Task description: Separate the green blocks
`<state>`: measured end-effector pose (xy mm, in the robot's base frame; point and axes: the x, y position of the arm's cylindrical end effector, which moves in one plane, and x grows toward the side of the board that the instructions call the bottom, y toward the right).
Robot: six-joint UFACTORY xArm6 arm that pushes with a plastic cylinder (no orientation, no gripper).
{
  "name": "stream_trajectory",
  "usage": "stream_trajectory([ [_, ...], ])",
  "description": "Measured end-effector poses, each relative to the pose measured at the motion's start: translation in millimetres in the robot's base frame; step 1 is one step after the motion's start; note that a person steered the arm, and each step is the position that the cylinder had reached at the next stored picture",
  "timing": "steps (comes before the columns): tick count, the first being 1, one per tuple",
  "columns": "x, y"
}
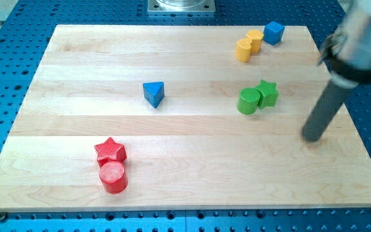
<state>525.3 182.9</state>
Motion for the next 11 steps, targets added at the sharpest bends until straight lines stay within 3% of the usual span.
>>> stream_trajectory([
  [1,14.8,-116.7],
  [2,9.4,-139.1],
  [4,-29.4,-79.8],
  [8,-161.1,-62.8],
  [10,-113.2,-29.9],
  [11,-123.2,-15.1],
])
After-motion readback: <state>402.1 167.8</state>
